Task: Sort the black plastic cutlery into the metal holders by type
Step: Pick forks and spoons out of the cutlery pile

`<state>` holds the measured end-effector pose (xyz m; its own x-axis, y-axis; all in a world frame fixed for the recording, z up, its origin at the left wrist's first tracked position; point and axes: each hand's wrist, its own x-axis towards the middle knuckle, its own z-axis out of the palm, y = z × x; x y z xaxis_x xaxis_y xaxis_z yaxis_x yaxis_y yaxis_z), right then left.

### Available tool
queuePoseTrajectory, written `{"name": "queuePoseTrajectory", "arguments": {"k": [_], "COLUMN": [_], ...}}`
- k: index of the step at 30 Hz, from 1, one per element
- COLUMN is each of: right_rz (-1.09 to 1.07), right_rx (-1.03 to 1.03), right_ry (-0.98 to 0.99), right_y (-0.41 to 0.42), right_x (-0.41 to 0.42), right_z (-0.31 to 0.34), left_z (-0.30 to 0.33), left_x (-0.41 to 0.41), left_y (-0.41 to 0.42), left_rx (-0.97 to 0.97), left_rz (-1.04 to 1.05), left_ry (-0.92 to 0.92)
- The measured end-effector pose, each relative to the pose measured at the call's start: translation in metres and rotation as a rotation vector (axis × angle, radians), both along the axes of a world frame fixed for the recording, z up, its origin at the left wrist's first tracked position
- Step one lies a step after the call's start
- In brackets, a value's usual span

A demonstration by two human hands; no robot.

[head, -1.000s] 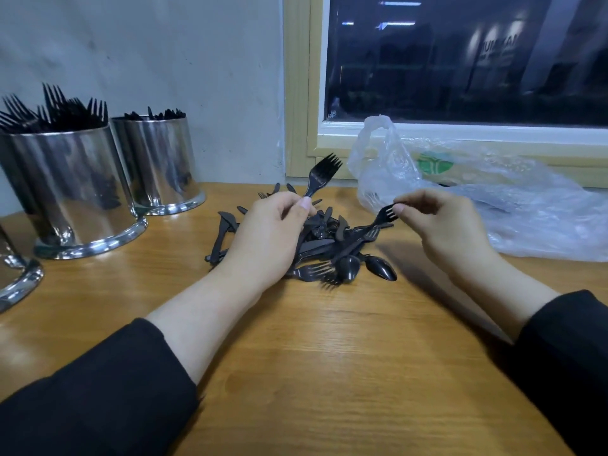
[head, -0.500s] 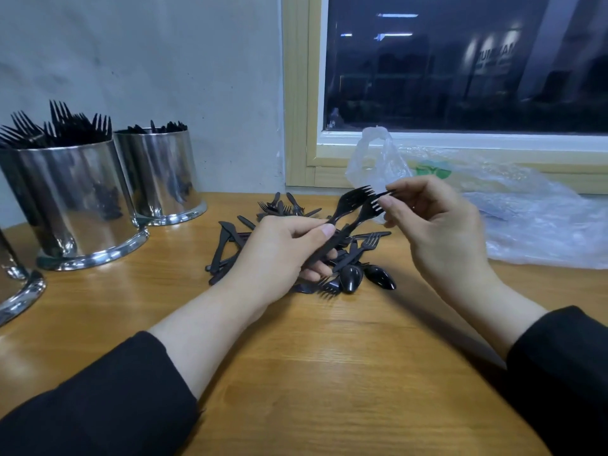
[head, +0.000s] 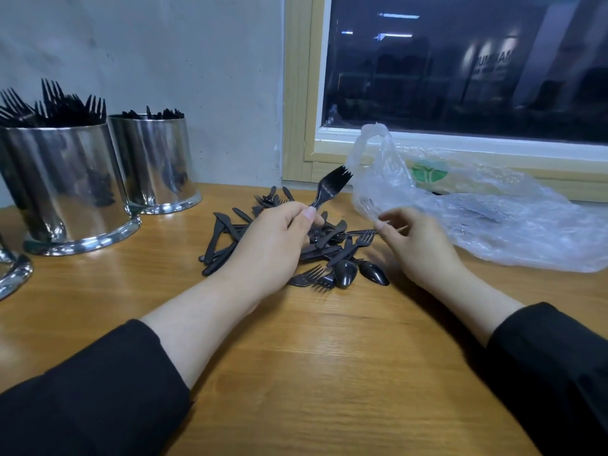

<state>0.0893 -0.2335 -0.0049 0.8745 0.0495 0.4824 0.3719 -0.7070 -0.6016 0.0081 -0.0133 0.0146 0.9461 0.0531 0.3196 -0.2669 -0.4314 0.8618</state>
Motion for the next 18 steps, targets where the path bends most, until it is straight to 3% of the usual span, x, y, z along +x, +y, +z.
{"name": "queuePoseTrajectory", "arguments": {"k": [4, 10, 14, 18], "right_rz": [-0.054, -0.136, -0.093, 0.005], "right_rx": [-0.206, -0.257, -0.153, 0.133], "right_ry": [0.139, 0.215, 0.248, 0.191], "right_y": [0.005, 0.017, 0.014, 0.013], "right_x": [0.015, 0.034, 0.038, 0.025], "right_z": [-0.006, -0.005, -0.004, 0.002], "left_z": [0.004, 0.007, 0.01, 0.012], "left_x": [-0.003, -0.001, -0.001, -0.001], "left_y": [0.001, 0.004, 0.005, 0.008], "left_rx": [0.134, 0.09, 0.061, 0.088], "left_rz": [0.09, 0.173, 0.163, 0.184], "left_ry": [-0.034, -0.066, -0.066, -0.105]}}
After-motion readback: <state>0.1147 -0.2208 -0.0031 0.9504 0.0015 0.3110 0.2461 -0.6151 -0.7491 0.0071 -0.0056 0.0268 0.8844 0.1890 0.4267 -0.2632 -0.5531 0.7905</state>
